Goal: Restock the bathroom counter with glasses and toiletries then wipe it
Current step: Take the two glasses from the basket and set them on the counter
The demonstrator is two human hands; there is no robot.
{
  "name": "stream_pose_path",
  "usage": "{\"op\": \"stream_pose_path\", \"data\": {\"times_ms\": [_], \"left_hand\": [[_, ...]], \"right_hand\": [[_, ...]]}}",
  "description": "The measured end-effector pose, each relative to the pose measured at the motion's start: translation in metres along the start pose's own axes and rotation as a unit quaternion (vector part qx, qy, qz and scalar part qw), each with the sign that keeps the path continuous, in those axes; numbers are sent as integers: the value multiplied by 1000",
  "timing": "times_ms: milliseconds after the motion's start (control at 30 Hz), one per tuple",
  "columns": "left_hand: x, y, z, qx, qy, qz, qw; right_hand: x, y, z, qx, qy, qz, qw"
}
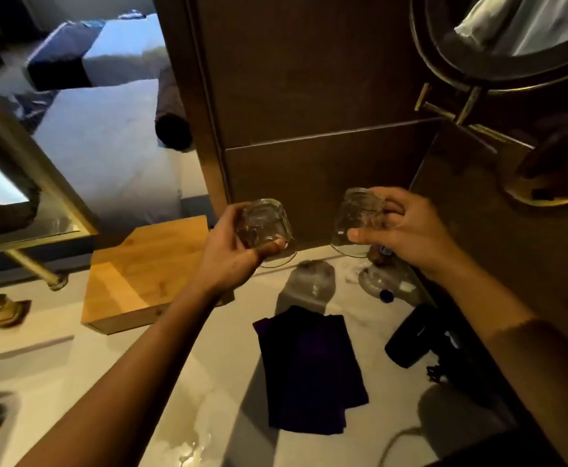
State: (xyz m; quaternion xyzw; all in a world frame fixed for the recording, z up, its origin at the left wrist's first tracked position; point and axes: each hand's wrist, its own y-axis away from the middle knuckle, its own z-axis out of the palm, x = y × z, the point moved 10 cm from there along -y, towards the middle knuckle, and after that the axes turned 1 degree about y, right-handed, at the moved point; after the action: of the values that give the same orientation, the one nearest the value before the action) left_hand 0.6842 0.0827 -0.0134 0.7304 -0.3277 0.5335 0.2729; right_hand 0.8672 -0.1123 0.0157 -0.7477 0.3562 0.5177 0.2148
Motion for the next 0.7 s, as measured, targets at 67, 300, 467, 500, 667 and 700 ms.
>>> {"op": "stream_pose_path", "data": {"times_ms": [67,300,467,500,667,700], "left_hand": [[-13,-12,21,-6,-21,-2,1000],[-67,-38,80,5,-66,-14,998],[-118,-49,110,12,-82,-62,995],[-126,-51,115,13,-86,-68,994],[-145,-62,134,16,-108,-75,991],[-147,-64,136,15,-114,-76,991]], "right_hand": [[27,-8,-6,18,-10,16,1000],[135,-34,-4,67,-2,57,996],[182,-47,7,87,5,92,992],[189,-49,10,86,9,101,991],[206,-58,15,107,56,113,986],[207,-59,15,112,59,115,985]]}}
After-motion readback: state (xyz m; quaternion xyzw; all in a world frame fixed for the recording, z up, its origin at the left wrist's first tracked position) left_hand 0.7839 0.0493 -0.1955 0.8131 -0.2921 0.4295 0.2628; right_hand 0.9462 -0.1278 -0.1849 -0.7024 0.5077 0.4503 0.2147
